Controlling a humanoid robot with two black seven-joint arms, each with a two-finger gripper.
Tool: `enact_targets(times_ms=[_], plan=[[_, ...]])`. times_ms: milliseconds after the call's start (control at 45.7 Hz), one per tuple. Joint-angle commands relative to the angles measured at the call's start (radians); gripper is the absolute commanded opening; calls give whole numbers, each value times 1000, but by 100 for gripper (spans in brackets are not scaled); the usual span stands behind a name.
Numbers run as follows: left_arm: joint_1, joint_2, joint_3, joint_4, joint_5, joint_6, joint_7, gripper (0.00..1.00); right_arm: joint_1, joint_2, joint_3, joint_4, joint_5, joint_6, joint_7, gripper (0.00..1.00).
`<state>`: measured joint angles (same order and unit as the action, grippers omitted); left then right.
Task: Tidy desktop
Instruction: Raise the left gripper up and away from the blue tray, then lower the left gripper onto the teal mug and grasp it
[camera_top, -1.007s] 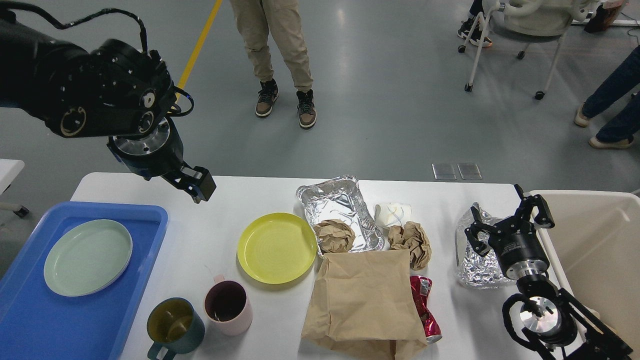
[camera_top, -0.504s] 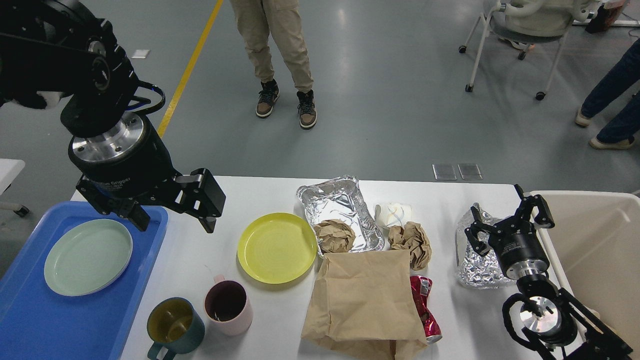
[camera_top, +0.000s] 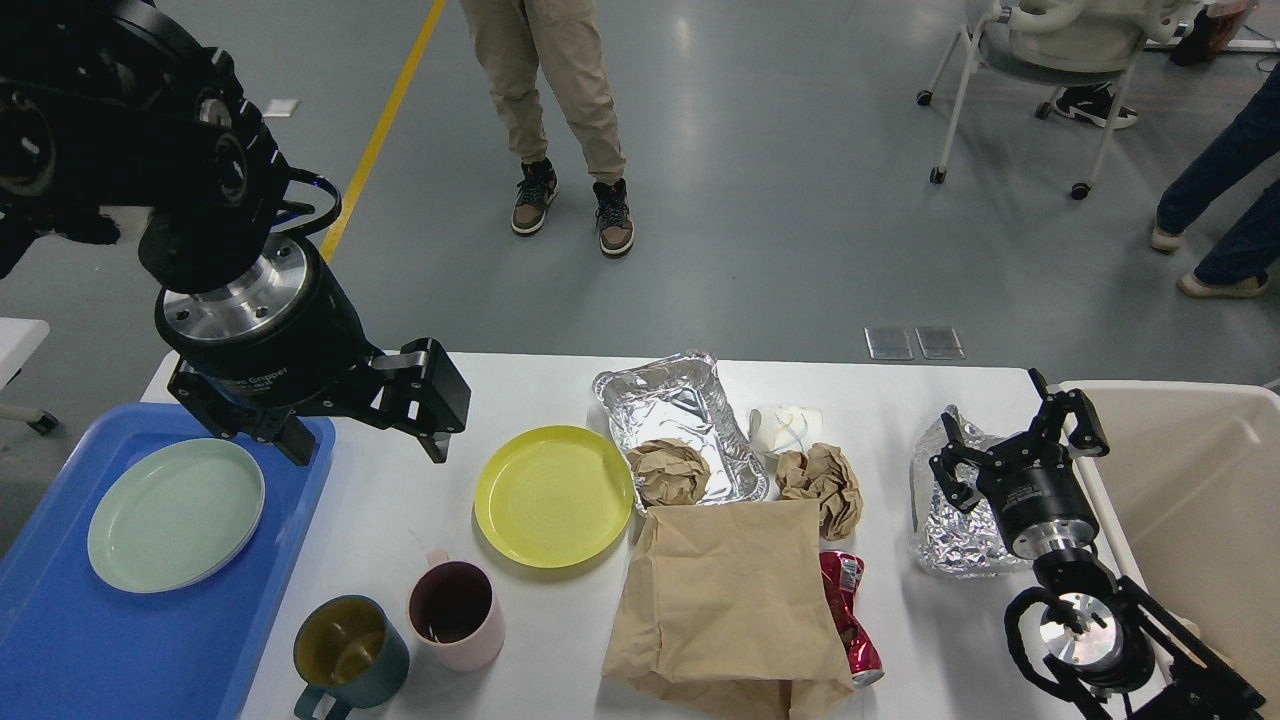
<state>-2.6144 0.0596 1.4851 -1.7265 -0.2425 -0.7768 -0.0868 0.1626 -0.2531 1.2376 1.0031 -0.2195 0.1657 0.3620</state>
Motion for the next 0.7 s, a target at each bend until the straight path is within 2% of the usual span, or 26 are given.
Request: enact_targets(times_ms=[0, 263, 350, 482, 679], plan=[[65, -6, -15, 21, 6, 33, 5, 96, 0, 0, 0, 0, -1, 0, 0, 100], [215, 0, -14, 24, 8, 125, 7, 96, 0, 0, 0, 0, 0, 0, 0, 100], [304, 8, 3, 25, 11, 148, 19, 96, 0, 0, 0, 0, 0, 0, 0, 100], [457, 49, 35, 25, 37, 276, 36, 94, 0, 0, 0, 0, 0, 0, 0, 100], [657, 160, 26, 38, 107, 493, 35, 94, 0, 0, -1, 0, 0, 0, 0, 100]])
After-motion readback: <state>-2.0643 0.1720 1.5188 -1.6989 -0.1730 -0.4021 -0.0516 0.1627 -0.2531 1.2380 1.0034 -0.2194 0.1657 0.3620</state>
